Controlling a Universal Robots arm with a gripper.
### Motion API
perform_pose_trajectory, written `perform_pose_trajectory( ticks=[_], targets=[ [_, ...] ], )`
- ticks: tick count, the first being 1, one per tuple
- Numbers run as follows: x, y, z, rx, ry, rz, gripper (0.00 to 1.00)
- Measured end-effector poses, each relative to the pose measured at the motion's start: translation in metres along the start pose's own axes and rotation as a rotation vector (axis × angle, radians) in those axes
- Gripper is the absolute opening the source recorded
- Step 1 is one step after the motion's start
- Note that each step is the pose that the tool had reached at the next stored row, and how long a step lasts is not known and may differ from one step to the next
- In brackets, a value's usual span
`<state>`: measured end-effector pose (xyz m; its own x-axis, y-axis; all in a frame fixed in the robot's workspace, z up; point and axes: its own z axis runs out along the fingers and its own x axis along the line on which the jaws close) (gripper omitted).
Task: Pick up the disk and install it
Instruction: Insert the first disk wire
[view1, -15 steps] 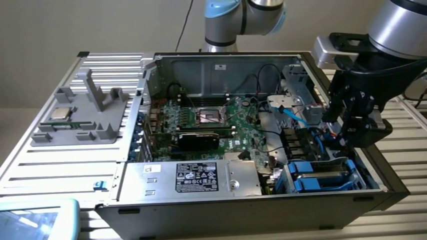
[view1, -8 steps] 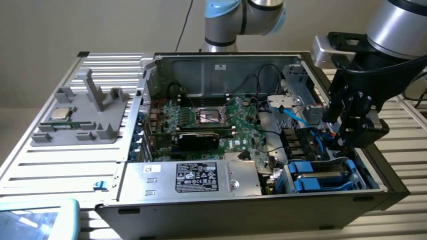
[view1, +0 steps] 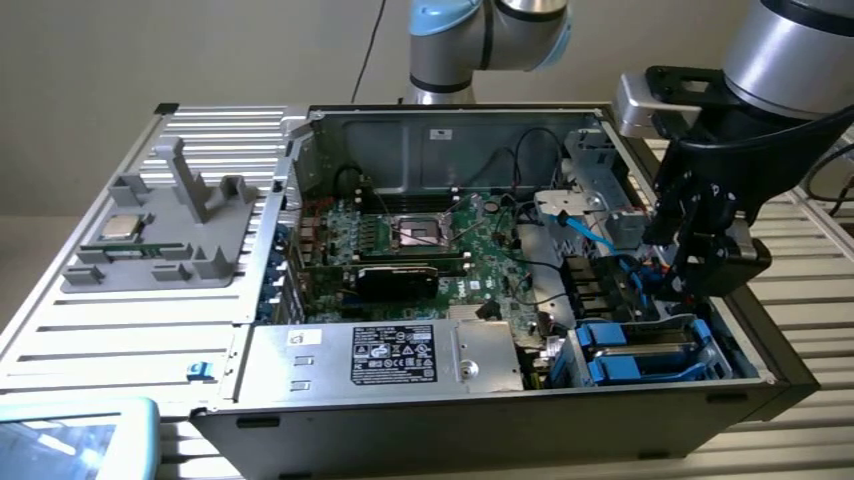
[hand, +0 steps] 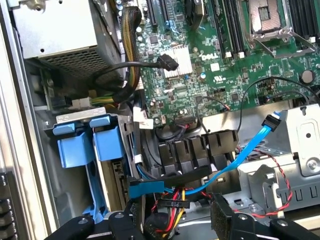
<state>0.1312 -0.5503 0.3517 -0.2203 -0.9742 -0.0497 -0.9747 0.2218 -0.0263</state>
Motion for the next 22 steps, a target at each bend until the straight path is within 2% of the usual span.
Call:
perform_pose_trajectory(
  ticks=[2, 3, 9, 12, 22],
  targets=[
    [0.0, 0.0001, 0.0001, 0.0167, -0.0066, 0.003, 0.65],
    [0.0, 0.0006, 0.0001, 0.02, -0.0077, 0.004, 0.65],
    [0.002, 0.0063, 0.0005, 0.0211, -0.0076, 0.014, 0.65],
    [0.002, 0.0091, 0.0011, 0.0238, -0.008, 0.017, 0.65],
    [0.003, 0.0125, 0.0051, 0.0273, -0.0067, 0.058, 0.65]
  ],
)
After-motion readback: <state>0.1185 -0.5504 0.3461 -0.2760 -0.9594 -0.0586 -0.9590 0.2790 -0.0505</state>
